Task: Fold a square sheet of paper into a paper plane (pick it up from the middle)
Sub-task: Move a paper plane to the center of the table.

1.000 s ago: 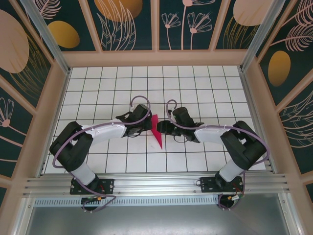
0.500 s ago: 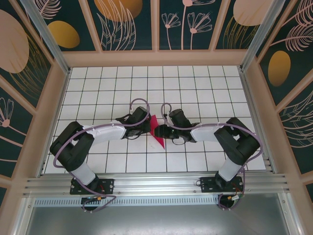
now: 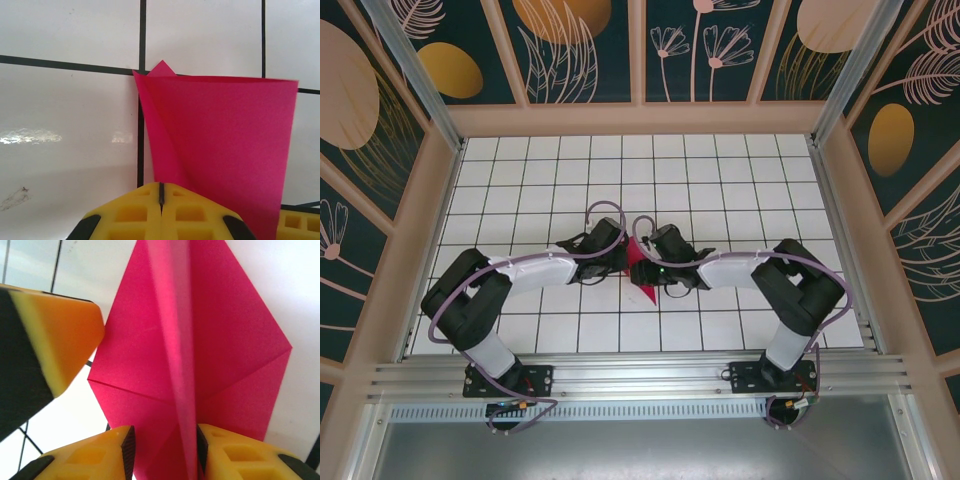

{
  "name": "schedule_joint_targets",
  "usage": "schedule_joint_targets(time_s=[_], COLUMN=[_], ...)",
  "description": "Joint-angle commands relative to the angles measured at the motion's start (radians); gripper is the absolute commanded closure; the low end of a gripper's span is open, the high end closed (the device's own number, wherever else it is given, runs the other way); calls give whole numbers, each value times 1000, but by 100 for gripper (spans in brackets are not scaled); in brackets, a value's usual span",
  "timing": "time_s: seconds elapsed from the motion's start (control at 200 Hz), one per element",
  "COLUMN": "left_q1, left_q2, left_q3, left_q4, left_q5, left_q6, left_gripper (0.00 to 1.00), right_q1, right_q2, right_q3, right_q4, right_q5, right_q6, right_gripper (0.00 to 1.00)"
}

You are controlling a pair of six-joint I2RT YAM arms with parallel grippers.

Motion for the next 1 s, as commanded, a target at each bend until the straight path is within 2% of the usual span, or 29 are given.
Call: schedule_joint_targets(time_s=[0.0, 0.255, 0.325, 0.375, 0.535, 0.626, 0.731, 0.836, 0.896, 0.996], left_q1=[-6, -5, -6, -5, -5, -5, -5, -6, -5, -4], left_q2=[-30, -18, -19, -18, -29, -52, -87, -145, -189, -244], left_q3=[-8, -6, -8, -11, -4, -10, -18, -37, -55, -81], left_q4=[-12, -13, -10, -8, -8, 12, 32, 50, 56, 52], left_q5=[-10, -2, 1, 1, 0, 10, 9, -18, -59, -133], left_q6=[-5, -2, -4, -4, -9, -11, -16, -28, -41, -54], left_gripper=[99, 99, 99, 99, 93, 89, 80, 67, 50, 49], right_q1=[14, 26, 28, 28, 32, 31, 23, 15, 18, 16], right_q2=[17, 21, 24, 27, 19, 4, -10, -18, -7, 38], right_q3=[36, 53, 60, 63, 77, 90, 124, 181, 225, 299], right_q4=[-65, -79, -101, -109, -132, -153, -220, -351, -431, -552], right_q5=[82, 100, 129, 131, 149, 151, 188, 320, 431, 588], right_q6=[-37, -43, -45, -50, -51, -48, -36, 2, 29, 91], right_gripper=[65, 73, 79, 79, 86, 95, 98, 95, 95, 96])
